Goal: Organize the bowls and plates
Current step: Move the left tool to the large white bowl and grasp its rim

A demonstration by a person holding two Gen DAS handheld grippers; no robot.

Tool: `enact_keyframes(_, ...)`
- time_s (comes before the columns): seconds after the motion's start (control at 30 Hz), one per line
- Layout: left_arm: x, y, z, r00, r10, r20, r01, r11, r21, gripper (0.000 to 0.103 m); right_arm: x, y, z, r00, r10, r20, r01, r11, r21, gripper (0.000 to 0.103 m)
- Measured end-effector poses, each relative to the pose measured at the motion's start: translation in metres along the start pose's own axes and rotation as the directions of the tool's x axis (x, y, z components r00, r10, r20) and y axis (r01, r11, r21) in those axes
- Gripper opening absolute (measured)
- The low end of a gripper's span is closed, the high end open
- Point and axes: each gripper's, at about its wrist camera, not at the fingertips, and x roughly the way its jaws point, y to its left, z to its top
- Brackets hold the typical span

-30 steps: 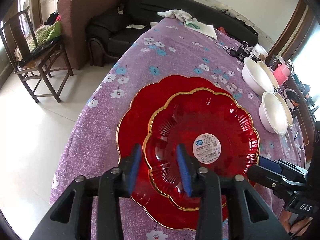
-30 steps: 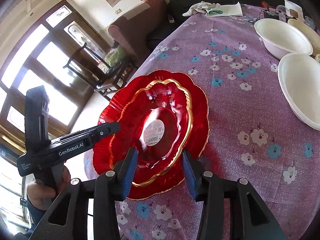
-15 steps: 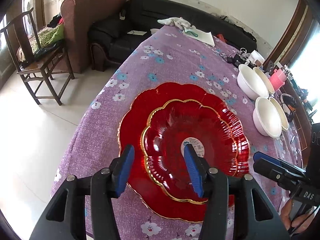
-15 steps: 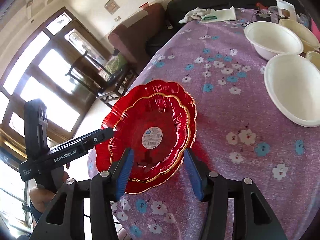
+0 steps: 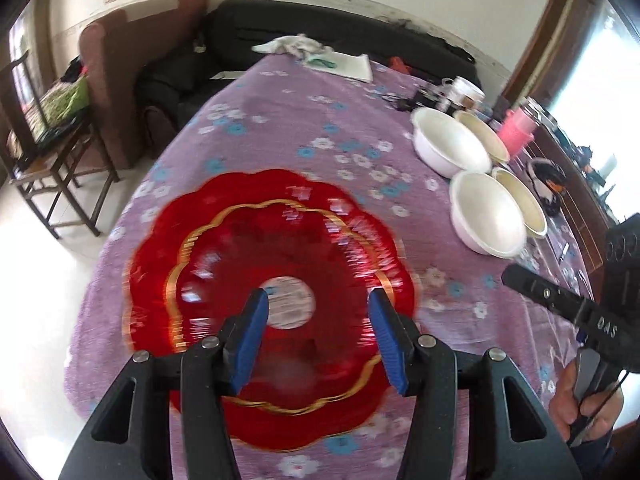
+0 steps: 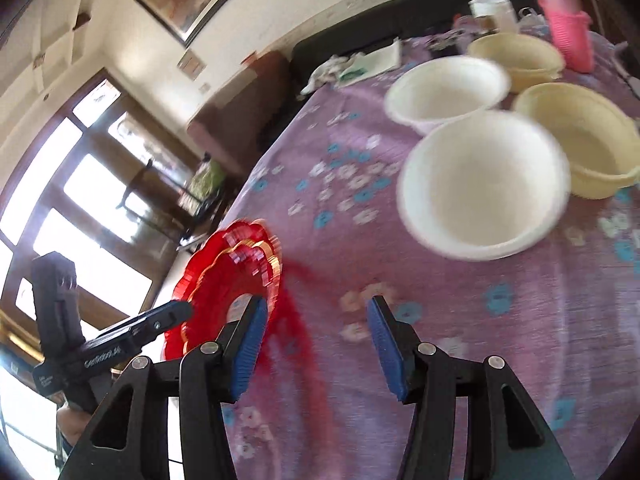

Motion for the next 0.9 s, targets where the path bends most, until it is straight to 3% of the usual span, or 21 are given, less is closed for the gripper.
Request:
enact_keyframes(0.17, 0.006, -0.05, 0.006, 0.999, -0.033, -0.001, 0.033, 0.996, 0.079, 0.051, -0.034, -0.036, 0.014, 0.995, -0.052, 0.082, 0.049, 0.998, 0.038, 0.057)
enact_keyframes(0.33, 0.022, -0.101, 0.015, 0.998, -0.052, 0.019, 0.048, 0.987, 0.151, 0.052, -0.067, -0.07, 0.03, 0.975, -0.151, 0.166, 0.146, 0.988, 0.043, 0.056)
enact_keyframes(0.47, 0.045, -0.122, 0.03, 0.997, -0.052, 0.053, 0.047, 0.994, 0.1, 0.052, -0.073, -0.1, 0.036, 0.962, -0.176, 0.21, 0.166, 0.984, 0.066, 0.036)
enact_keyframes(0.67, 0.087, -0.139, 0.044, 0.997, -0.039, 0.06, 0.037, 0.999, 0.033, 0.052, -0.065, -0.125, 0.031, 0.963, -0.105, 0.247, 0.085, 0.992, 0.089, 0.036)
enact_keyframes(0.77, 0.101, -0.139, 0.049, 0.997, 0.013, 0.08, -0.016, 0.999, 0.034, 0.052, -0.061, -0.119, 0.032, 0.966, -0.092, 0.242, 0.079, 0.995, 0.063, 0.036)
enact_keyframes(0.9, 0.119, -0.136, 0.054, 0.998, -0.008, 0.054, 0.007, 1.0, 0.019, 0.049, -0.054, -0.119, 0.031, 0.968, -0.108, 0.225, 0.098, 0.994, 0.055, 0.034)
